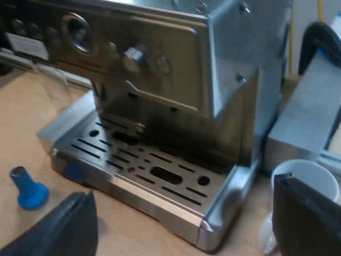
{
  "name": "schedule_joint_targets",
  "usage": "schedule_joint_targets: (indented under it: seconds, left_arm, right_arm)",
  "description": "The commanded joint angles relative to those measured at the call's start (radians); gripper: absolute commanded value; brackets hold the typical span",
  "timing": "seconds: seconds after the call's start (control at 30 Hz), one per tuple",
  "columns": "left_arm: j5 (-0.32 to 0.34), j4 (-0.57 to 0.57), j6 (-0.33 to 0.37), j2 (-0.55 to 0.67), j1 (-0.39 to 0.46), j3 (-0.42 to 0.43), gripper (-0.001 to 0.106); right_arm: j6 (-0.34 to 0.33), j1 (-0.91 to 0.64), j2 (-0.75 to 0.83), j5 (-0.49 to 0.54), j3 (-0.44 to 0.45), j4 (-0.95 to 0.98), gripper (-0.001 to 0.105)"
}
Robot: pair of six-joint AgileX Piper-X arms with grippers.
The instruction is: Grind coffee beans and then tamp
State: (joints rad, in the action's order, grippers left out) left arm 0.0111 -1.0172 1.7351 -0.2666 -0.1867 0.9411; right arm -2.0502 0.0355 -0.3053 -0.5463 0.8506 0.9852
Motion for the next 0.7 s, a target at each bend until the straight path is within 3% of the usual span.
schedule_joint_targets:
  seconds: [0.03, 0.3, 0.47, 0.7]
  left_arm:
    - [-0.011, -0.020, 0.012, 0.052, 0.001, -0.016, 0.084]
    - [-0.011, -0.063, 0.012, 0.223, 0.001, -0.065, 0.084]
    - [-0.019, -0.138, 0.012, 0.295, 0.001, -0.065, 0.084]
    - [-0.019, -0.229, 0.010, 0.380, 0.001, -0.065, 0.084]
  right_arm:
    - [0.016, 0.020, 0.043, 0.015, 0.009, 0.001, 0.070]
    - [0.050, 0.026, 0.153, 0.162, 0.009, 0.077, 0.070]
    - [0.057, 0.026, 0.216, 0.177, -0.005, 0.104, 0.070]
    - [0.125, 0.026, 0.350, 0.177, -0.078, 0.104, 0.070]
